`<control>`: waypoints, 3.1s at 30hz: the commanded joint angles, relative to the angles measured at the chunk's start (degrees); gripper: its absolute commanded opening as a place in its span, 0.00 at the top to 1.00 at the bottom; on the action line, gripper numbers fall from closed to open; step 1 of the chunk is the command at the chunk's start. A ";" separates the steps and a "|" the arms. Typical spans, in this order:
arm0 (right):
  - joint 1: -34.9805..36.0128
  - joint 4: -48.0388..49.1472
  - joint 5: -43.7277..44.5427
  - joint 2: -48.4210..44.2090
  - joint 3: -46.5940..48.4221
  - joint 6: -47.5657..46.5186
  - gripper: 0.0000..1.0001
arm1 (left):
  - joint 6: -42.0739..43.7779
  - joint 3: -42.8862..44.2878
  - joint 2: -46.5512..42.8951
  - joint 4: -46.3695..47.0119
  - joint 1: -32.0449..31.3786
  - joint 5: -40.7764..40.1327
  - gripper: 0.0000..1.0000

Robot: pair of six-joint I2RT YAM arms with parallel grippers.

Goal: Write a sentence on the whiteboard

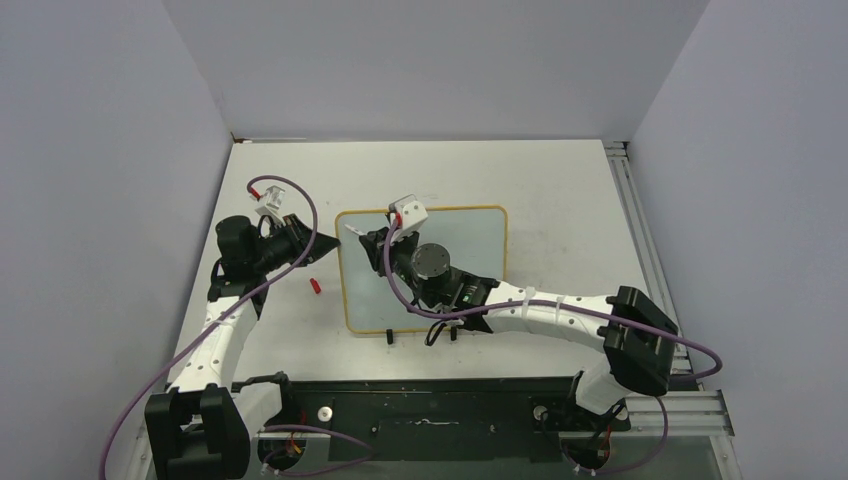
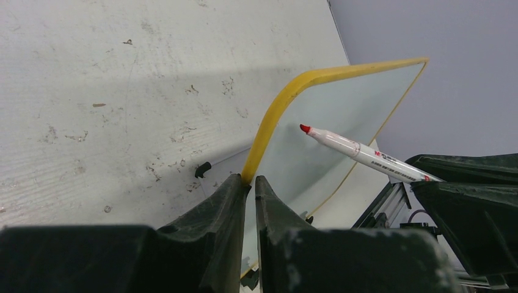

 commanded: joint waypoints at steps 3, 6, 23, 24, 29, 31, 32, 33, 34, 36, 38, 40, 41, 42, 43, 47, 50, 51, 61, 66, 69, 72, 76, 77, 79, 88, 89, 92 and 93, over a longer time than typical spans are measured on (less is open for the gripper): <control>-0.39 2.77 -0.10 1.33 2.58 0.23 0.95 | 0.83 2.57 0.07 0.51 -0.35 1.50 0.90; -0.48 2.67 -0.13 1.62 2.73 0.23 0.95 | 0.83 2.48 0.02 0.60 -0.36 1.52 0.90; -0.48 2.07 1.80 1.81 1.72 0.18 0.95 | 0.82 2.45 -0.27 0.69 -0.36 1.61 0.92; -0.48 1.99 1.89 1.73 1.67 0.20 0.95 | 0.80 2.48 -0.23 0.68 -0.40 1.59 0.92; -0.48 1.71 2.23 1.19 0.68 0.37 0.95 | 0.70 2.43 -0.33 0.68 -0.36 1.61 0.92; -0.48 1.60 2.28 0.96 0.28 0.50 0.95 | 0.67 2.41 -0.29 0.66 -0.36 1.56 0.92; -0.48 1.46 2.32 0.79 -0.02 0.58 0.95 | 0.71 2.40 -0.36 0.67 -0.36 1.60 0.92; -0.49 1.46 2.45 0.68 -0.22 0.66 0.95 | 0.71 2.40 -0.37 0.69 -0.38 1.61 0.93; -0.42 1.47 2.42 0.53 -0.51 0.72 0.95 | 0.74 2.40 -0.38 0.70 -0.38 1.60 0.93; -0.40 1.25 2.58 0.19 -0.96 0.89 0.95 | 0.71 2.40 -0.46 0.73 -0.44 1.56 0.93; -0.32 0.98 2.70 0.05 -1.33 1.06 0.95 | 0.74 2.40 -0.48 0.66 -0.40 1.59 0.93; -0.20 0.88 2.82 -0.27 -1.80 1.14 0.95 | 0.69 2.38 -0.47 0.71 -0.39 1.59 0.93; -0.16 0.85 2.99 -0.39 -2.06 1.10 0.95 | 0.73 2.32 -0.46 0.71 -0.43 1.61 0.93; -0.01 0.74 3.09 -0.58 -2.23 1.15 0.95 | 0.73 2.27 -0.54 0.66 -0.35 1.55 0.93; 0.10 0.67 3.24 -0.75 -2.42 1.15 0.95 | 0.71 2.31 -0.56 0.72 -0.42 1.53 0.93; 0.52 0.24 3.62 -1.08 -3.17 1.28 0.95 | 0.69 2.31 -0.68 0.64 -0.42 1.53 0.93; 0.87 0.11 3.99 -1.33 -3.89 1.49 0.95 | 0.70 2.31 -0.64 0.73 -0.43 1.50 0.93; 0.98 -0.01 4.04 -1.42 -4.15 1.52 0.95 | 0.69 2.31 -0.64 0.69 -0.37 1.49 0.93; 2.01 -0.39 5.20 -2.28 -6.00 2.12 0.95 | 0.66 2.31 -0.73 0.68 -0.39 1.39 0.93; 2.07 0.04 5.75 -2.34 -5.85 2.16 0.95 | 0.69 2.22 -0.82 0.61 -0.43 1.46 0.93; 2.07 0.29 6.12 -2.16 -5.12 1.97 0.95 | 0.72 2.22 -0.89 0.71 -0.36 1.52 0.93; 2.07 0.48 6.32 -1.89 -4.47 1.63 0.95 | 0.76 2.22 -0.87 0.70 -0.39 1.50 0.94; 1.98 0.93 7.00 -2.20 -3.90 0.93 0.95 | 0.80 2.22 -0.83 0.70 -0.39 1.51 0.94; 1.91 1.04 7.06 -2.27 -3.82 0.80 0.95 | 0.80 2.24 -0.85 0.73 -0.36 1.52 0.94; 1.65 1.35 7.15 -2.34 -3.64 0.53 0.95 | 0.82 2.31 -0.75 0.70 -0.36 1.55 0.94; 0.79 1.94 7.01 -2.24 -2.17 -0.34 0.95 | 0.74 2.39 -0.50 0.79 -0.35 1.69 0.94; 0.73 1.97 6.99 -2.23 -2.01 -0.38 0.95 | 0.70 2.40 -0.47 0.81 -0.40 1.66 0.94; 0.49 2.09 6.79 -2.00 -1.71 -0.65 0.95 | 0.71 2.37 -0.39 0.82 -0.36 1.79 0.94; 0.48 2.08 6.77 -1.93 -1.67 -0.66 0.95 | 0.66 2.33 -0.33 0.83 -0.36 1.72 0.94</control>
